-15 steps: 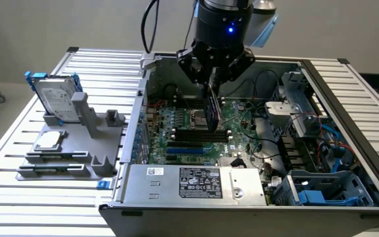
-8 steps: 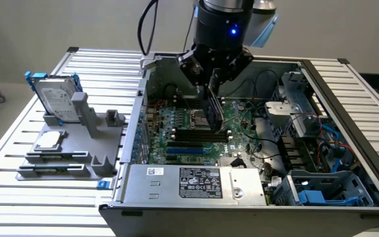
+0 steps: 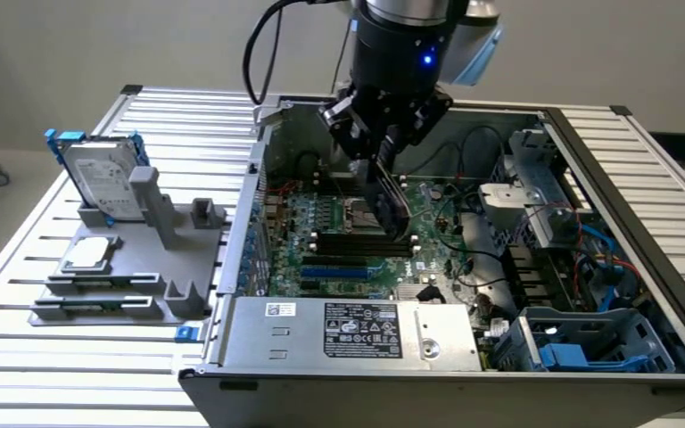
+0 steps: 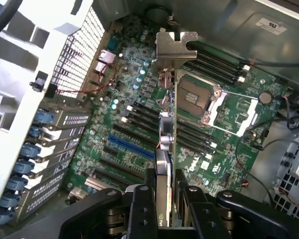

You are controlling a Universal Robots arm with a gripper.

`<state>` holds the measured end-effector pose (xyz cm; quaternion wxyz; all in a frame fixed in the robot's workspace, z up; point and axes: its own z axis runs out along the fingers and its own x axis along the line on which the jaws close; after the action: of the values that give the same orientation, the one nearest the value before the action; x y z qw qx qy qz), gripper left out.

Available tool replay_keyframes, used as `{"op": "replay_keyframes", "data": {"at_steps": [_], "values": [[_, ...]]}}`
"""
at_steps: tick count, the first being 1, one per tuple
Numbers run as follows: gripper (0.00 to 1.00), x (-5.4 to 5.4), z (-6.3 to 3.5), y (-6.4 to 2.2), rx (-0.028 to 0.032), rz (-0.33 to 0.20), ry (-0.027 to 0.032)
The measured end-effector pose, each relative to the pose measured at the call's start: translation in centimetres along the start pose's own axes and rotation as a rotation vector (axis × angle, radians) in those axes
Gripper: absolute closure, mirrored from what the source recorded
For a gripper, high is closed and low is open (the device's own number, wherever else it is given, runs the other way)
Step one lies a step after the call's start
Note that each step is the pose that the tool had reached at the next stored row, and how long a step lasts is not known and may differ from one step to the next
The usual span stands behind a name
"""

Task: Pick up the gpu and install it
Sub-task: 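Insert the gpu into the slot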

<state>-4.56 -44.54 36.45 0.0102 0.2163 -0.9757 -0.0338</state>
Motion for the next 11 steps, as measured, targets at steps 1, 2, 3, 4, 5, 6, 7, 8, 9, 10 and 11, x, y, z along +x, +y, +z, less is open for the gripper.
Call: {"op": "replay_keyframes", "data": {"at_steps": [1, 2, 3, 4, 5, 6, 7, 8, 9, 10, 11], "values": [[0.74, 0.00, 0.03, 0.00, 0.0001, -0.018, 0.0012], [0.74, 0.00, 0.06, 0.00, 0.0000, -0.036, 0.0025], [0.74, 0.00, 0.08, -0.01, 0.0002, -0.054, 0.0038], [0.74, 0.00, 0.12, -0.01, 0.0003, -0.072, 0.0050], [0.74, 0.00, 0.17, -0.01, 0.0003, -0.090, 0.0061], [0.74, 0.00, 0.21, -0.01, 0.0004, -0.108, 0.0072], [0.74, 0.00, 0.26, -0.02, 0.0005, -0.126, 0.0082], [0.74, 0.00, 0.30, -0.02, 0.0004, -0.144, 0.0093], [0.74, 0.00, 0.36, -0.03, 0.0005, -0.163, 0.0103], [0.74, 0.00, 0.43, -0.03, 0.0006, -0.181, 0.0112], [0.74, 0.00, 0.49, -0.03, 0.0008, -0.199, 0.0122]]}}
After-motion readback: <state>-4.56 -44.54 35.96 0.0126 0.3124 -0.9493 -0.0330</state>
